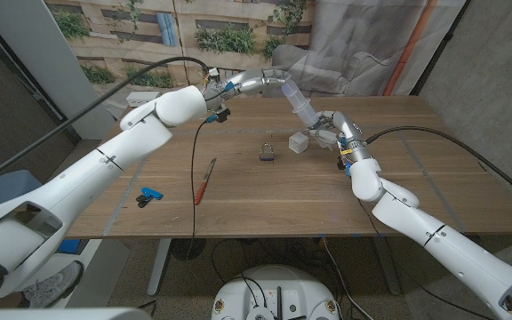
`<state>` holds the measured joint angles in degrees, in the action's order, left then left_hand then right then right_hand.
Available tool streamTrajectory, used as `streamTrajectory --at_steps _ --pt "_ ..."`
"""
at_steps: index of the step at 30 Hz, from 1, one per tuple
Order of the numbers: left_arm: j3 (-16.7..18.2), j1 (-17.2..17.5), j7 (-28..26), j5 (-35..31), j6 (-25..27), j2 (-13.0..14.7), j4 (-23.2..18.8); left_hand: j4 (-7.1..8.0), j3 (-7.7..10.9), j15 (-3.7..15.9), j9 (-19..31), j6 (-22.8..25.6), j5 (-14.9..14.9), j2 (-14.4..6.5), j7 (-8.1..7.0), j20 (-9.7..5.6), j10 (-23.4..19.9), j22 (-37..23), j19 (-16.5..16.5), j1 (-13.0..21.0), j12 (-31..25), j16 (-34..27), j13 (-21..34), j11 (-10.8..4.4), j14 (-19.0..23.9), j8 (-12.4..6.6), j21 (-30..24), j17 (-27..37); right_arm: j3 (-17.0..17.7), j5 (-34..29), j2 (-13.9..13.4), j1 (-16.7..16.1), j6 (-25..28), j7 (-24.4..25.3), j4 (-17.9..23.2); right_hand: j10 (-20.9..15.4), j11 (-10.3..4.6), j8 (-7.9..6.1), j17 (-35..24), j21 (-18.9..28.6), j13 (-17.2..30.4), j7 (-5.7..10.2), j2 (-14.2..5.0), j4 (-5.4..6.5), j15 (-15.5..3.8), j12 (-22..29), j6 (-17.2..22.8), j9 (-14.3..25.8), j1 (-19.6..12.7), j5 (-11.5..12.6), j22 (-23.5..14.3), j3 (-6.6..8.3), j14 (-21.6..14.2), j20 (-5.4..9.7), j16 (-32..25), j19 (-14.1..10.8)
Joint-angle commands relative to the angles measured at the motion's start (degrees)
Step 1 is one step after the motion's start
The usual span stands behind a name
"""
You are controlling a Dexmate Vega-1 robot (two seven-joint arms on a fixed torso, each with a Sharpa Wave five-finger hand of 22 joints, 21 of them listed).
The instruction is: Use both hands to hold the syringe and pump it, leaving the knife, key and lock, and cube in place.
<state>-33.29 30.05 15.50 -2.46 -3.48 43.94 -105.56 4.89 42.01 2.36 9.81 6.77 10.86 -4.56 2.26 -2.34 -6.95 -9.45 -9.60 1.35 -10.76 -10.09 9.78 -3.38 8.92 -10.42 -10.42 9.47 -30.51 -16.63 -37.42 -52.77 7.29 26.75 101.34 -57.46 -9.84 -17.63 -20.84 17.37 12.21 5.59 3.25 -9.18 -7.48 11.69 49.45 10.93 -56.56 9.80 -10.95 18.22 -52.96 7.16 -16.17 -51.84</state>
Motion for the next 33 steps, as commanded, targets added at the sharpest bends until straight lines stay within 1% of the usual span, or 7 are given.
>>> streamTrajectory --at_steps 1,13,18,33 --pt "-0.5 -0.2 1.1 0.4 0.0 -0.4 0.6 0.34 0.09 0.9 0.2 0.6 0.0 -4.0 0.06 -2.89 -0.6 -0.2 -0.2 -0.2 -0.1 -0.1 0.1 -0.14 0.5 -0.16 -0.4 0.1 -0.7 -0.9 -0.5 0.3 3.4 0.1 1.5 -0.8 -0.11 -0.14 -0.3 0.4 0.2 2.54 -11.44 0.04 -5.67 0.4 3.7 0.1 -3.6 0.4 -0.1 0.47 -1.1 4.87 -0.6 -0.7" --pt "-1.7 -1.2 2.5 1.0 -1.1 -1.5 2.8 0.4 0.11 0.87 0.2 0.6 0.0 -4.0 0.09 -2.93 -0.6 -0.2 -0.3 -0.2 -0.1 -0.1 0.1 -0.13 0.6 -0.12 -0.4 0.1 -1.2 -1.1 -0.1 1.1 3.5 0.9 1.0 -1.6 -0.37 -0.13 -0.5 0.8 0.3 2.44 -11.58 0.08 -5.72 0.6 4.2 0.2 -3.7 0.4 -0.2 0.57 -1.6 4.86 -0.7 -1.2" --pt "-2.0 -1.4 2.7 1.2 -1.4 -1.9 3.4 0.42 0.12 0.89 0.2 0.6 0.0 -4.0 0.09 -2.94 -0.7 -0.2 -0.3 -0.2 -0.1 -0.1 0.1 -0.17 0.6 -0.11 -0.4 0.1 -1.4 -1.3 -0.1 1.5 3.3 1.0 0.8 -1.9 -0.25 -0.14 -0.5 1.0 0.3 2.38 -11.58 0.16 -5.63 0.6 4.4 0.2 -3.6 0.4 -0.2 0.54 -1.9 4.87 -0.7 -1.4" --pt "-3.3 -2.5 3.6 1.6 -2.0 -3.4 5.3 0.51 0.15 0.81 0.2 0.6 0.0 -3.9 0.02 -2.93 -0.7 -0.2 -0.3 -0.2 -0.1 0.0 0.1 -0.27 0.7 -0.05 -0.4 0.1 -1.5 -1.8 -0.1 1.9 5.3 1.1 1.5 -2.3 -0.1 -0.13 -0.6 1.3 0.4 2.22 -11.56 0.36 -5.54 0.6 5.0 0.2 -3.2 0.4 -0.3 0.52 -2.4 4.87 -0.6 -1.7"
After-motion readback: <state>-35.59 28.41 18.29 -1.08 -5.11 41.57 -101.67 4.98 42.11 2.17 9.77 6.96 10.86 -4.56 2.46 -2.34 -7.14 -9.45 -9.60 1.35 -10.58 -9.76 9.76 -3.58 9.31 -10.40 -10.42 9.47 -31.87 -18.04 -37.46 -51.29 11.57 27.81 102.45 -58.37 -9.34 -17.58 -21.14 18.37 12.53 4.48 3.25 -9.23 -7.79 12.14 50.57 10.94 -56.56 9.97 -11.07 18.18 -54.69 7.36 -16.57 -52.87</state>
